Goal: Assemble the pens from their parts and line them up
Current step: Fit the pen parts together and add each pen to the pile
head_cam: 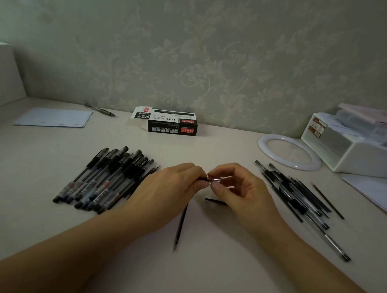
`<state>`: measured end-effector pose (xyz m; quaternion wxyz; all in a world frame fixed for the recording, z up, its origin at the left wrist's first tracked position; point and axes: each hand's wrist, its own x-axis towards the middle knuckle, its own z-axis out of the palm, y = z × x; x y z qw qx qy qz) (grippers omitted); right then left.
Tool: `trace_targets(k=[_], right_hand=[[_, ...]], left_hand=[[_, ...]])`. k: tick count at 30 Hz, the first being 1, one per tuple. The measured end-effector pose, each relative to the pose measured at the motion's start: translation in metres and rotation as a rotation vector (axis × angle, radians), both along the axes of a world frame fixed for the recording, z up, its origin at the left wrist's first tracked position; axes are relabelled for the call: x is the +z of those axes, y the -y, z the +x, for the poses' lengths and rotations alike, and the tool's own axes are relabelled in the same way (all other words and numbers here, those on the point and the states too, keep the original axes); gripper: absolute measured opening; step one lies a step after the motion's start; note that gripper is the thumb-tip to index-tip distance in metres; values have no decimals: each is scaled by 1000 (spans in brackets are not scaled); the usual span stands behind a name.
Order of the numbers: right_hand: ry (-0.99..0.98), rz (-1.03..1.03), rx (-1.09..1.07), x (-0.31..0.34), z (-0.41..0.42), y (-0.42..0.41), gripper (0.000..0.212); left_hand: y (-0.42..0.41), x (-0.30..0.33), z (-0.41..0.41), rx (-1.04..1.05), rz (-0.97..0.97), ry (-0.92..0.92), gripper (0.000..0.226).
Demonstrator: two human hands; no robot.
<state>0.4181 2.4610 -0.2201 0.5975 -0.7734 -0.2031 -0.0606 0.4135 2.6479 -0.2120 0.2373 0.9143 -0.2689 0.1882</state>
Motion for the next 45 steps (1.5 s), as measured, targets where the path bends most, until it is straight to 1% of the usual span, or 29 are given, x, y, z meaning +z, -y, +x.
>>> trace_targets(k=[1,2,4,5,8,10,12,14,15,18,20,23,25,26,31,34,36,38,39,43,45], right_hand=[[-1,-6,-15,-1,0,-1,9],[-2,-11,-40,1,-1,-2,9],[21,-45,-87,1,-2,-2,23],[31,-63,-91,0,-1,-2,23],[34,-79,-64,-1,-1,-1,8],[62,-102,-58,-1,0,1,9],[55,-94,-86,-1,-1,0,4],[33,-87,-123,-1,-1,-2,18],[35,-88,-128,-2,-1,-2,19],[49,-91,-110,-1,0,-1,7],[57,-101,-82,-2,0,0,10],[23,-83,-100,-1,-1,0,10],[13,-83,-132,-1,-1,-2,18],[15,-85,-137,-1,-1,-2,18],[4,-23,-161,-1,1,0,6],[-34,65,-240,1,3,5,5],[-11,66,-298,3,3,8,5],[69,-18,-304,6,1,12,6],[124,-105,-276,8,-1,13,7],[374,-605,-111,9,-8,15,4],[400,-726,-81,7,-8,14,5]], left_hand=[[0,0,1,6,-3,9,43],[0,0,0,6,-6,19,38],[0,0,0,0,1,26,35],[0,0,-1,-6,4,24,35],[0,0,-1,-13,1,26,31],[0,0,-1,-8,3,26,33],[0,-1,0,-14,-1,19,33],[0,-1,0,-24,-1,16,32],[0,-1,0,-27,1,13,33],[0,-2,0,-23,6,7,31],[0,-3,1,-12,3,11,32],[-1,-3,1,-12,-24,25,32],[0,-2,1,-29,-29,24,30],[0,-2,0,-36,-30,23,29],[0,-2,-1,-26,-38,40,20],[-1,-1,-1,-5,-48,42,17],[-1,0,-3,6,-44,41,19],[-1,0,-3,19,-28,32,22],[-2,0,-3,25,-21,26,23],[-2,-1,-1,47,-9,5,26],[-2,-1,-1,53,-6,8,27]])
